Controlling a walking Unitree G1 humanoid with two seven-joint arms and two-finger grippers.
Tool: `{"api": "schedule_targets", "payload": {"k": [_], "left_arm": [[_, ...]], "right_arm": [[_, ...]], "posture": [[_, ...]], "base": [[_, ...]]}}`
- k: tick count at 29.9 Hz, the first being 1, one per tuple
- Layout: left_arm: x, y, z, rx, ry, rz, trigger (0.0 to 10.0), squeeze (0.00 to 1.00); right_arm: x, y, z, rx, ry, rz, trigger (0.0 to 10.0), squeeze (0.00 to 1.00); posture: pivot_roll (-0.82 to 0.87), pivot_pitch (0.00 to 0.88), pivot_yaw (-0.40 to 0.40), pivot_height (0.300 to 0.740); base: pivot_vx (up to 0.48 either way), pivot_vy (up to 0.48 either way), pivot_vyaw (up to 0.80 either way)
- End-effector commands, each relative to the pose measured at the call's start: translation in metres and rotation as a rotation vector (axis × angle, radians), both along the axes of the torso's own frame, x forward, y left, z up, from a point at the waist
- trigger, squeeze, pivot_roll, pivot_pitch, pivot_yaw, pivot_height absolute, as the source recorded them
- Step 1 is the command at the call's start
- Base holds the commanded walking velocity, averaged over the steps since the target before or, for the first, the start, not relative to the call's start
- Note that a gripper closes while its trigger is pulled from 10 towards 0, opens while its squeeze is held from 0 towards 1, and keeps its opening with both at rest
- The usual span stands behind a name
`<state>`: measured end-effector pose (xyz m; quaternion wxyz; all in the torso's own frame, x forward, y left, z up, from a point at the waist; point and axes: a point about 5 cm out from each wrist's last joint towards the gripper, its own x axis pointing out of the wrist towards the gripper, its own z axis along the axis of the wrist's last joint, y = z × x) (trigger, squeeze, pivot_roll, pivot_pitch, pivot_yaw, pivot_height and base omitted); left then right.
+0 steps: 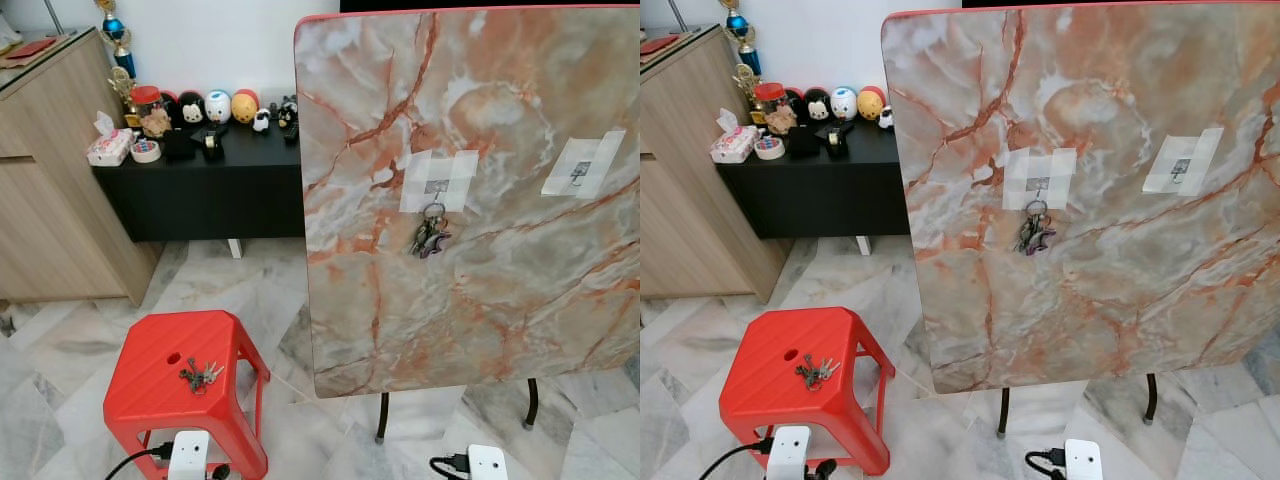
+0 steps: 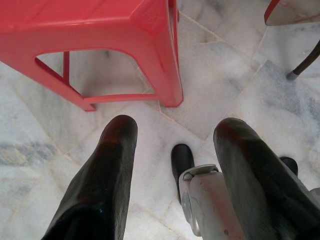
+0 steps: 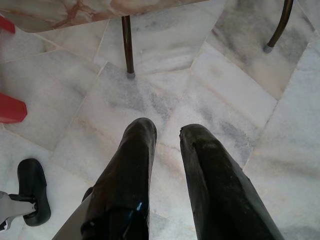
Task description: Hang keys on a hook
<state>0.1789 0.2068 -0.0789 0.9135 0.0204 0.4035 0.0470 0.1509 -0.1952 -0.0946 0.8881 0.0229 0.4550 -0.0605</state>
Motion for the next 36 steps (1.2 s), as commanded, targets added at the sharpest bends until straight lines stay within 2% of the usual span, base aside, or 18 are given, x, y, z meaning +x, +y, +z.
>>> {"api": "schedule_targets", "payload": {"k": [1,6,21,36], "left_arm": [[-0.0041,0.0009,-0.0023,-0.008,0.02,0.021,10.0,0.0],[-0.0041,0.0009,-0.0024,-0.009,0.021,0.026,10.0,0.0],[-0.0035,-0.0028,-0.0031,-0.01,0.03,0.024,10.0,0.0],[-0.0077,0.003,-0.004,-0.008,0.037,0.032,10.0,0.0]], "right_arm": [[-0.0023,0.0011,-0.0012,0.008,0.01,-0.015,10.0,0.0],[-0.0029,0.0015,-0.0015,0.01,0.012,-0.015,10.0,0.0],[-0.0038,0.0053,-0.0025,0.013,0.022,-0.001,10.0,0.0],[-0.0036,0.0069,-0.0026,0.017,0.021,0.008,10.0,0.0]], "posture": [[0.02,0.0,-0.012,0.74],[0.02,0.0,-0.012,0.74],[0.03,0.0,-0.011,0.74],[0.03,0.0,-0.013,0.74]], "base": [[0.0,0.0,0.0],[0.0,0.258,0.0],[0.0,0.48,0.0],[0.0,0.48,0.0]]}}
